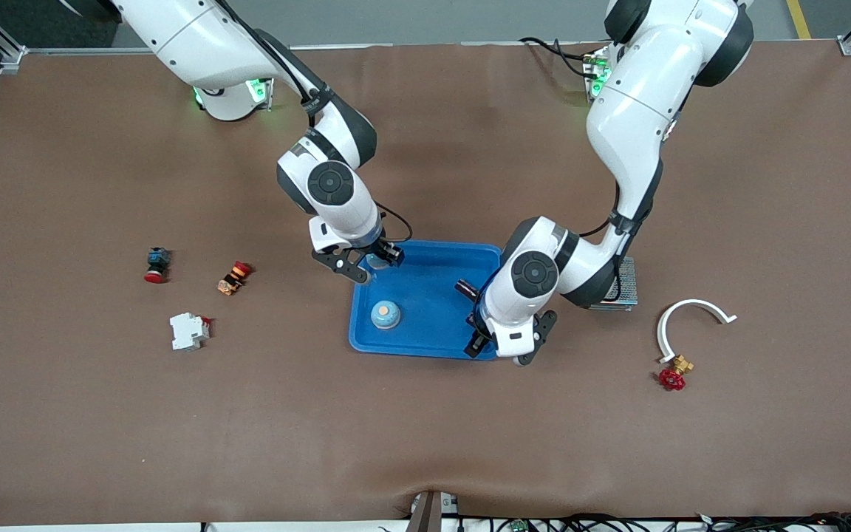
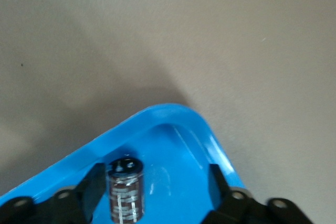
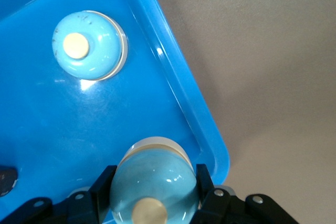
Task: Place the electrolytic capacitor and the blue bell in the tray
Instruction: 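Open the left gripper over the tray while the right gripper lowers the bell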
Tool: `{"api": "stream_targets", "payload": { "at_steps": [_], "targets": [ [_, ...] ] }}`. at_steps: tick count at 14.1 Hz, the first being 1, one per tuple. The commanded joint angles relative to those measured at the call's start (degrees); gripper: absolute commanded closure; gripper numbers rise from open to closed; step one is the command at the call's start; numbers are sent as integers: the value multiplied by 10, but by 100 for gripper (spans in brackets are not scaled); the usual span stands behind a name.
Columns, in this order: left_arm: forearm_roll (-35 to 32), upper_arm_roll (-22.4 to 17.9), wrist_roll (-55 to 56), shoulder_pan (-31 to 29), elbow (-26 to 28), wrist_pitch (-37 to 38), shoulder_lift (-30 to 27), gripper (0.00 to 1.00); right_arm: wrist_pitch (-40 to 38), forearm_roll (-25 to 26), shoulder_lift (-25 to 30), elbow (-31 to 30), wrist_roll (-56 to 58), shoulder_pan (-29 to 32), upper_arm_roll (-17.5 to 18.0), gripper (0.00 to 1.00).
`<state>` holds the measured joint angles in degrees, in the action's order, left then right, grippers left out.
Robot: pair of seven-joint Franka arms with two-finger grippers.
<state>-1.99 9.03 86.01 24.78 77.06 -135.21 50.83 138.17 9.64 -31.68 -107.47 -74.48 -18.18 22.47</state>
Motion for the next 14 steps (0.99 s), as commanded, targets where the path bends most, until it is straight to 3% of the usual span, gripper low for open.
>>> {"api": "stream_targets", "payload": {
  "at_steps": [1,5,8,14],
  "targets": [
    [-12,-16,0,3,-2,41,-34,0,14,32,-9,-1,-33,-12,-7,100],
    [-11,-16,-50,-19,-2,113,-88,0,46,50,-36,1,-39,-12,-10,100],
    [-3,-12,-115,-53,-2,189,-143,0,55,99,-58,14,-94,-29,-27,100],
    [36,-7,-249,-130,-2,267,-199,0,52,102,-72,32,-100,-32,-29,100]
  ]
}}
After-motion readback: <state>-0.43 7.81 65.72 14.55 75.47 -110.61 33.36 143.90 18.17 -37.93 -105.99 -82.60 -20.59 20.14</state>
